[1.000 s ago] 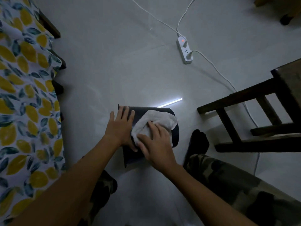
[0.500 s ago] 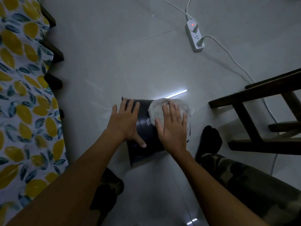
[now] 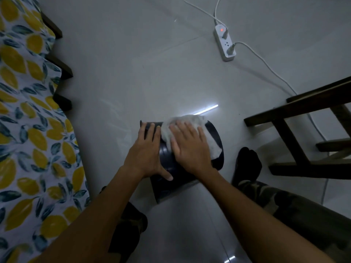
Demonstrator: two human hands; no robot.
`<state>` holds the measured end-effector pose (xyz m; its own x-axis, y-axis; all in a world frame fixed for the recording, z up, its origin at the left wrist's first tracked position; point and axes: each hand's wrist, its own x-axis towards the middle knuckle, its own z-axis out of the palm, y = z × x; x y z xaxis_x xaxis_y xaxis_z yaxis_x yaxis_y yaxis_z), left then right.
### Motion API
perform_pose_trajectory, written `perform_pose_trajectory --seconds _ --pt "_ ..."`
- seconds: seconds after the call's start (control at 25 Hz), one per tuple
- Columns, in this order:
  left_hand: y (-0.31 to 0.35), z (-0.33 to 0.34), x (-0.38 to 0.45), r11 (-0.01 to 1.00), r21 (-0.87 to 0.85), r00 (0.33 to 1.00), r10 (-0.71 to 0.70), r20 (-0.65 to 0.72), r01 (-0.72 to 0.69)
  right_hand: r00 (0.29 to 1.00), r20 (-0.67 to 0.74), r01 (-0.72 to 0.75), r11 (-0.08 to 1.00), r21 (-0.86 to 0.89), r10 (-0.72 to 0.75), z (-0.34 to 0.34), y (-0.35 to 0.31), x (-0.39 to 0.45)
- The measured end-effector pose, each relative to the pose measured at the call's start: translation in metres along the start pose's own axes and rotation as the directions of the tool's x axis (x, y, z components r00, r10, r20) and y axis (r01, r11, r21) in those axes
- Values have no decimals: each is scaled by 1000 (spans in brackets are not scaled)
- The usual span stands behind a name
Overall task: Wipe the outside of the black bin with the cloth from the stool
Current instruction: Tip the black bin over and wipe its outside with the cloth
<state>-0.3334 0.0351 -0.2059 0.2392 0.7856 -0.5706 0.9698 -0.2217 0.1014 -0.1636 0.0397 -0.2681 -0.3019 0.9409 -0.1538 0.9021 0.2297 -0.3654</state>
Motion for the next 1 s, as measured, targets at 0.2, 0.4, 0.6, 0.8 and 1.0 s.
perform_pose_trajectory --seconds 0.2,0.4,0.6,0.8,1.0 --pt "4 -1 -1 998 -33 999 -45 13 45 985 -77 -153 988 1 152 0 40 -6" --pt "-2 12 2 998 -58 999 -39 -8 38 995 -91 38 996 -75 -44 21 7 -116" --pt "3 9 -4 998 51 999 34 -16 -33 992 -34 117 991 -67 -120 2 -6 -33" --pt "2 7 3 998 -24 998 -59 37 60 995 91 -46 999 21 44 -13 27 57" --pt "-6 1 12 994 -93 997 -55 55 60 982 -142 -118 993 28 121 3 30 -51"
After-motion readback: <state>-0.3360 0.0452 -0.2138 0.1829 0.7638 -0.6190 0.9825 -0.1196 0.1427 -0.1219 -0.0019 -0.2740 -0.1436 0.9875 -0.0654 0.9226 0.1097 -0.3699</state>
